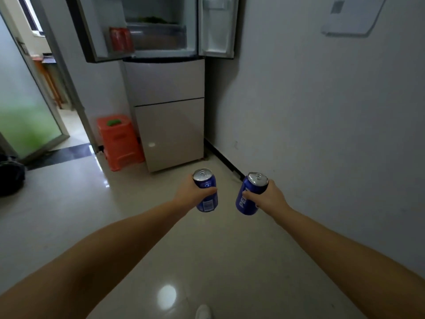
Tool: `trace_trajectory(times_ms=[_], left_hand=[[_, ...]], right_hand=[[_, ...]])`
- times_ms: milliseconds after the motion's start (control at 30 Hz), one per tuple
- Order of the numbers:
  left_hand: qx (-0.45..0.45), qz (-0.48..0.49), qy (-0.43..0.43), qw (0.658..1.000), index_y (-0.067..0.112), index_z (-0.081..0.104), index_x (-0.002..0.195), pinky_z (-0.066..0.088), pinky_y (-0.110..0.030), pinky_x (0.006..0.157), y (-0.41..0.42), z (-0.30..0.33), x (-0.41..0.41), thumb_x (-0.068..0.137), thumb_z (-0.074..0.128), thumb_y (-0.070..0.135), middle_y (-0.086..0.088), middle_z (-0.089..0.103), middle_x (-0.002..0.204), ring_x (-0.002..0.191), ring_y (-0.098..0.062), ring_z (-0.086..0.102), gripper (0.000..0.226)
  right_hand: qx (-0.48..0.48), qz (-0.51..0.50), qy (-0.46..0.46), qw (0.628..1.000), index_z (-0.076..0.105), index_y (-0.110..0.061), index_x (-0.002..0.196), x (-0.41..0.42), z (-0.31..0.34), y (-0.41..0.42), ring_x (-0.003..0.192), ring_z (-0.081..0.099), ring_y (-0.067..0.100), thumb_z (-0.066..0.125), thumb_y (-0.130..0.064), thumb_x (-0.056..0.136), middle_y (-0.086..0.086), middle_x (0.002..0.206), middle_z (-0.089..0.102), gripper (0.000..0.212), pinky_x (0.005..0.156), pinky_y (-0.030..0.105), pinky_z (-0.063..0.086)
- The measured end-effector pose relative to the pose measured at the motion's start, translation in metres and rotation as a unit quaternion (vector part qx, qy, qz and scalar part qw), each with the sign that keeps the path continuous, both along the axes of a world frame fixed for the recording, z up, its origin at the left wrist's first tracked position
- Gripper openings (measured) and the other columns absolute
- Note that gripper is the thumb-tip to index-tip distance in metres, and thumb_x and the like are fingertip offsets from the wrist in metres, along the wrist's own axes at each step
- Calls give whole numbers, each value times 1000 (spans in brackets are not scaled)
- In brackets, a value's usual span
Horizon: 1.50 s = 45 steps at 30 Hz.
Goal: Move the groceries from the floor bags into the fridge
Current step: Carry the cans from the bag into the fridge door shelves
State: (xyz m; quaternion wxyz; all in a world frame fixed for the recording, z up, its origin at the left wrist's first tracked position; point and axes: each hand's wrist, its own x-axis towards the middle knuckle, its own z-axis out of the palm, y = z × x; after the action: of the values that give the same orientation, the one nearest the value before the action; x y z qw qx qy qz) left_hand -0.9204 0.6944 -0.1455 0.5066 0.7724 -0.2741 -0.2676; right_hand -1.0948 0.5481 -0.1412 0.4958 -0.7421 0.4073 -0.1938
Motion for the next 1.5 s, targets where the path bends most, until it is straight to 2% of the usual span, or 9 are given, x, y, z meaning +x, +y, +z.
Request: trace_trajectory(times_ms=[133, 300, 567, 933, 1067, 1167, 1267, 1400, 1500], left_hand=[[-8, -9, -7, 1000, 13, 47, 123, 47, -32, 88, -81, 12, 63, 72, 79, 15, 3, 55, 109, 104, -15, 53, 61], [6, 2, -55, 998, 13, 41, 130, 49, -36, 90, -176, 43, 156, 69, 81, 26, -5, 56, 126, 114, -23, 55, 74], [-27, 19, -47, 998, 14, 38, 134, 45, -29, 86, -300, 61, 284, 73, 79, 25, -4, 54, 129, 119, -23, 53, 75], [-75, 202, -98, 972, 17, 44, 131, 51, -37, 92, -406, 139, 516, 65, 83, 37, -2, 57, 126, 112, -22, 58, 79], [-65, 261, -147, 952, 23, 52, 123, 55, -44, 90, -397, 174, 611, 45, 80, 59, 2, 66, 115, 103, -17, 64, 90], [-82, 302, -187, 931, 20, 52, 124, 54, -38, 89, -390, 217, 667, 54, 82, 48, 1, 65, 114, 103, -18, 63, 82], [-123, 320, -220, 913, 16, 49, 125, 55, -37, 86, -384, 267, 724, 68, 82, 31, -3, 63, 116, 105, -21, 62, 67], [-124, 347, -320, 873, 19, 55, 108, 47, -16, 64, -374, 353, 780, 74, 79, 24, 6, 64, 93, 83, -6, 61, 41], [-115, 358, -391, 840, 24, 57, 98, 49, -20, 71, -366, 417, 805, 75, 78, 23, 6, 65, 91, 83, -9, 62, 31]], right_hand=[[-23, 15, 13, 1000, 47, -14, 129, 70, 14, -76, 114, 58, 25, 82, -32, 66, 5, 125, 60, 74, 86, 36, 51], [-34, 9, 2, 999, 45, -12, 129, 153, 46, -166, 114, 56, 25, 82, -26, 70, 6, 127, 58, 72, 91, 38, 50], [-48, 57, -18, 997, 43, -12, 131, 305, 57, -296, 118, 54, 25, 80, -23, 73, 7, 130, 57, 69, 89, 33, 47], [-87, 229, -63, 967, 39, -12, 135, 590, 136, -467, 122, 51, 26, 80, -22, 73, 6, 134, 53, 75, 99, 38, 46], [-98, 308, -119, 939, 46, -14, 126, 707, 179, -478, 115, 54, 25, 77, -17, 76, 9, 129, 56, 59, 96, 44, 49], [-124, 357, -154, 913, 49, -17, 112, 794, 212, -473, 100, 56, 20, 78, -18, 76, 4, 113, 59, 46, 83, 38, 51], [-149, 376, -204, 891, 49, -15, 120, 873, 259, -464, 102, 59, 21, 80, -28, 73, -1, 113, 58, 57, 76, 35, 52], [-145, 413, -289, 851, 49, -15, 122, 955, 336, -447, 106, 60, 21, 81, -28, 71, 3, 119, 61, 61, 84, 40, 56], [-158, 436, -373, 804, 53, -18, 115, 999, 397, -433, 107, 61, 21, 80, -22, 73, 3, 113, 64, 49, 89, 40, 54]])
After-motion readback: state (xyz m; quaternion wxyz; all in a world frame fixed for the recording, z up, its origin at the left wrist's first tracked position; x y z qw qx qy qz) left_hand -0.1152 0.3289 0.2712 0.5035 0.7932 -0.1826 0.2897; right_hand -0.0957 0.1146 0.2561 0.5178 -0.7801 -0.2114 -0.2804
